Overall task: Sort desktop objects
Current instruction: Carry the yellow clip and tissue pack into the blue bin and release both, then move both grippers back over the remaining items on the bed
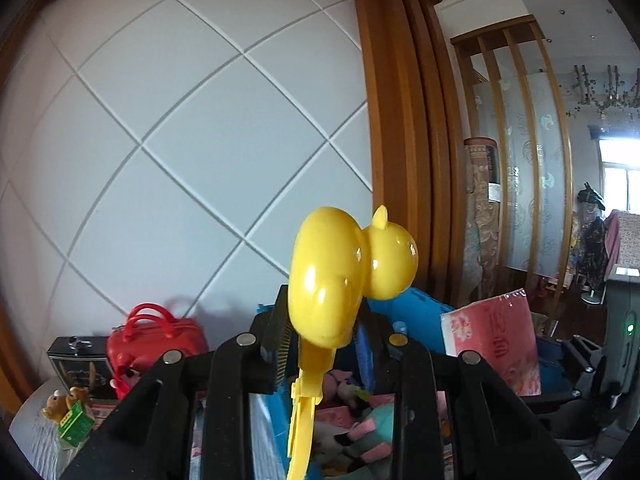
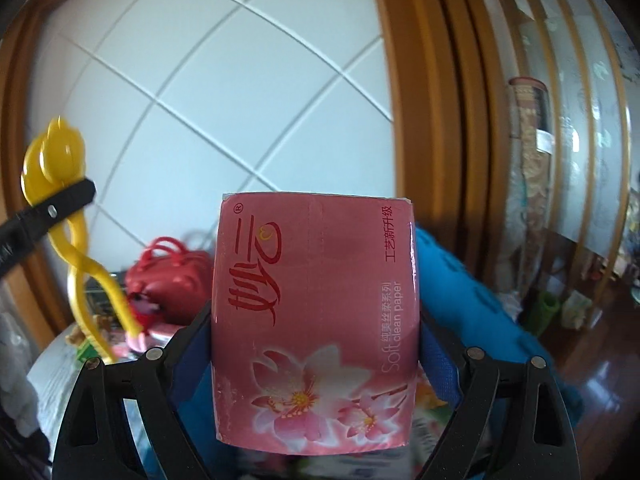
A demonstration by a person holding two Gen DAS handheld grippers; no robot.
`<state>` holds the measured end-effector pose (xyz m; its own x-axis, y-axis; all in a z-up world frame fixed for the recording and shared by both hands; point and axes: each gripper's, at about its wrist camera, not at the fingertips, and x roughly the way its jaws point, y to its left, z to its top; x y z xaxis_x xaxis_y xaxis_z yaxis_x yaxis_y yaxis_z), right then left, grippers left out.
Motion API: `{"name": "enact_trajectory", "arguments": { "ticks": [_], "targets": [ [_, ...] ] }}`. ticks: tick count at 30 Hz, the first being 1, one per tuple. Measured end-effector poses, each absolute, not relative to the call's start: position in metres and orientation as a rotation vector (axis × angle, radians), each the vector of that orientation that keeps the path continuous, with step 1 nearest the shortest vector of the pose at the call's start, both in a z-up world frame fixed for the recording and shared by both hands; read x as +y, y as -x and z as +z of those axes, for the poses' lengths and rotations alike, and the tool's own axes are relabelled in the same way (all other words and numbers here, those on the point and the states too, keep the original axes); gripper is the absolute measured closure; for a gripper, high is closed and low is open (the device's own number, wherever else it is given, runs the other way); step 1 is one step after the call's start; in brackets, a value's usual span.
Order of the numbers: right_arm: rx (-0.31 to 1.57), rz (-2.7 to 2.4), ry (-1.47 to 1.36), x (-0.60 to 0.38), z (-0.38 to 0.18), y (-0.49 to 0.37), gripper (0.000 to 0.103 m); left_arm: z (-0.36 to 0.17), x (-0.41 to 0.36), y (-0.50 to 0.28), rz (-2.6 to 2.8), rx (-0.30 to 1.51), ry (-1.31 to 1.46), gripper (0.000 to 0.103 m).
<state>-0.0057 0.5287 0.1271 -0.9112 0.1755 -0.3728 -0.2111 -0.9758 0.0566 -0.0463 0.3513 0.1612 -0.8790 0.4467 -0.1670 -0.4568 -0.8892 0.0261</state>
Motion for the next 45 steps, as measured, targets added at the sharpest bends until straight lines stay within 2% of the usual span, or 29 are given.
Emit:
{"name": "enact_trajectory", "arguments": {
  "ticks": [9, 13, 18, 23, 29, 32, 34, 36, 38, 41, 45],
  "targets": [
    [0.124, 2.814, 0.719, 0.604, 0.121, 0.064, 0.012, 0.149, 0.459, 0.141, 2.570, 0.068, 0.471, 0.075],
    [0.141, 2.801, 0.817, 0.625, 0.114, 0.104, 0.012, 0.123, 0.488, 0.187, 2.583, 0.143, 0.610, 0.075],
    [0.180, 2.755, 0.925, 0.645, 0.090, 0.157, 0.012, 0.079, 0.499, 0.227, 2.551, 0.101, 0.800, 0.075],
    [0.180, 2.713, 1.056, 0.655, 0.058, 0.197, 0.012, 0.044, 0.512, 0.240, 2.565, 0.268, 0.934, 0.075],
    [0.125, 2.654, 1.153, 0.649, 0.034, 0.207, 0.012, 0.017, 0.512, 0.254, 2.490, 0.271, 1.149, 0.074],
    [0.128, 2.659, 1.163, 0.654, 0.029, 0.207, 0.012, 0.014, 0.509, 0.255, 2.491, 0.276, 1.167, 0.073],
    [0.115, 2.665, 1.168, 0.655, 0.028, 0.209, 0.011, 0.016, 0.506, 0.253, 2.516, 0.278, 1.150, 0.066],
    [0.103, 2.669, 1.179, 0.652, 0.027, 0.209, 0.011, 0.016, 0.504, 0.252, 2.532, 0.272, 1.140, 0.048],
    [0.087, 2.665, 1.200, 0.648, 0.024, 0.210, 0.010, 0.018, 0.502, 0.253, 2.542, 0.253, 1.121, 0.042],
    [0.057, 2.651, 1.187, 0.646, 0.026, 0.210, 0.001, 0.020, 0.500, 0.254, 2.560, 0.252, 1.102, 0.041],
    [0.072, 2.652, 1.190, 0.648, 0.026, 0.211, 0.000, 0.017, 0.500, 0.259, 2.560, 0.273, 1.133, 0.041]
  ]
}}
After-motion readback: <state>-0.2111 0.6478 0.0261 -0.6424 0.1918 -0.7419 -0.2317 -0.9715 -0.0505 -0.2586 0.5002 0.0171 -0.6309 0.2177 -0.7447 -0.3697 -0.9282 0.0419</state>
